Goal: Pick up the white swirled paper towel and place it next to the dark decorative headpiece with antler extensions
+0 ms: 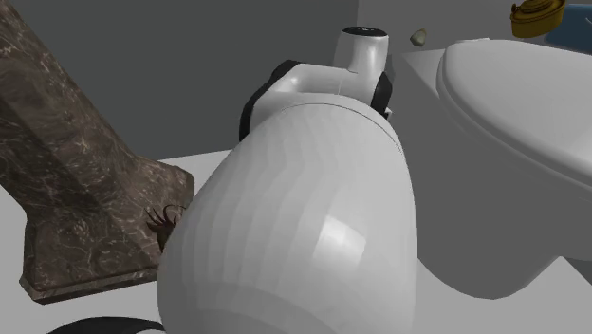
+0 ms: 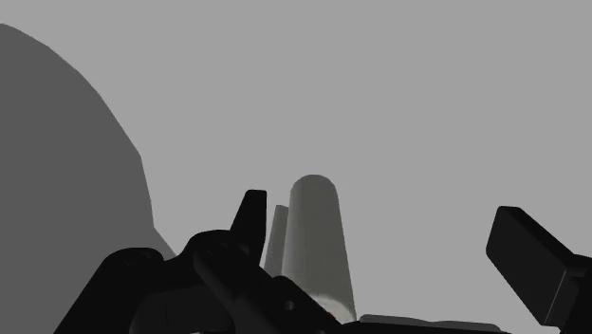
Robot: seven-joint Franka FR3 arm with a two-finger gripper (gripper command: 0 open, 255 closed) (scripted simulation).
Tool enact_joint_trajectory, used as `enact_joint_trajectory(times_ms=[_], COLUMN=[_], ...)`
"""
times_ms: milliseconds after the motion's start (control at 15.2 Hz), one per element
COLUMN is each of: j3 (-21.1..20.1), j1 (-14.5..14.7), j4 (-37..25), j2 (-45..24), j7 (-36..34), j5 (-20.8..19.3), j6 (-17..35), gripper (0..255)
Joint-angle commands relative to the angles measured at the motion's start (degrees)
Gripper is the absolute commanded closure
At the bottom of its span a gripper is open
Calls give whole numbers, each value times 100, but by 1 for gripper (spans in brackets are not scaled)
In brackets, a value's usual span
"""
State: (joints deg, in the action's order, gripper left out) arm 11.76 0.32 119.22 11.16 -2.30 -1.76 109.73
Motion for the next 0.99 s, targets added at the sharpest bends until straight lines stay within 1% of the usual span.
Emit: enact_joint_trajectory(times_ms=[0,330,594,660,924], j3=[62,173,201,197,183], j1=[-7,-79,-202,-207,-209], j4=[-261,-1121,-1972,-1980,-1799], j2=[-423,-1526,-2438,-2446,-2543], j7=[78,304,469,470,492], j5=[108,447,746,747,781], j6=[181,440,504,504,778], gripper=[0,0,0,0,0])
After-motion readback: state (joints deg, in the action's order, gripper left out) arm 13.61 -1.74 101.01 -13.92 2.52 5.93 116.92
